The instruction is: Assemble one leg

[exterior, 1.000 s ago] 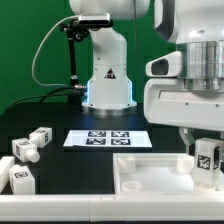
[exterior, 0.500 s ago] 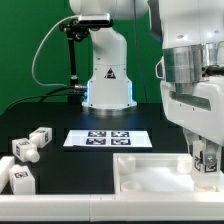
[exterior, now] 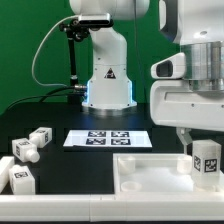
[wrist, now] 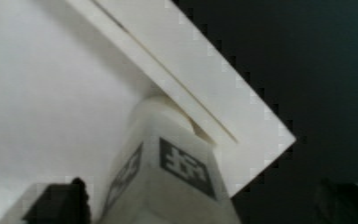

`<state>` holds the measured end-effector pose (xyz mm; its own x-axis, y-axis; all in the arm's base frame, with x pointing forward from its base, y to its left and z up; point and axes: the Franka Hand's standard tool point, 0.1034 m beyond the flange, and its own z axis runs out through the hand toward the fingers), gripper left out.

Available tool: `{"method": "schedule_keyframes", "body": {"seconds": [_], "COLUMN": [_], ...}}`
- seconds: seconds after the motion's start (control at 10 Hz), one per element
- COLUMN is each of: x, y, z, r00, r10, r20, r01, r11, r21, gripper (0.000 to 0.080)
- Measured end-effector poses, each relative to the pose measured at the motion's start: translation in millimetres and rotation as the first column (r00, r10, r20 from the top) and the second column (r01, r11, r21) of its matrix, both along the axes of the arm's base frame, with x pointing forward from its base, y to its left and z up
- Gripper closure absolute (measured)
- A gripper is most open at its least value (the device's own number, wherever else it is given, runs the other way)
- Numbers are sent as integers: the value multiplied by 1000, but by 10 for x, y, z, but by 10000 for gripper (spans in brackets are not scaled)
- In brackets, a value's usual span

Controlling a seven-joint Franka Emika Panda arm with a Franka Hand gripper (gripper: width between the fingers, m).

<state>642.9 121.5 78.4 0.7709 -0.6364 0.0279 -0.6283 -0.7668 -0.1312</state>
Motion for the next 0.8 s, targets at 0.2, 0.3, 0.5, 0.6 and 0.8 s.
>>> {"method": "schedule_keyframes", "body": {"seconds": [0.2, 0.3, 0.5, 0.6, 0.8], "x": [-53, -50, -16, -7, -7], "y": [17, 5, -7, -46, -65], "z": [44, 35, 68, 66, 49], "r00": [997, 985, 905, 821, 836], "r10": [80, 170, 424, 571, 548], "r20": [12, 17, 30, 30, 38], "r01": [-80, -169, -421, -566, -542], "r11": [997, 985, 904, 819, 834], "r21": [-11, -23, -72, -100, -102], "gripper": [154, 151, 151, 151, 275]}}
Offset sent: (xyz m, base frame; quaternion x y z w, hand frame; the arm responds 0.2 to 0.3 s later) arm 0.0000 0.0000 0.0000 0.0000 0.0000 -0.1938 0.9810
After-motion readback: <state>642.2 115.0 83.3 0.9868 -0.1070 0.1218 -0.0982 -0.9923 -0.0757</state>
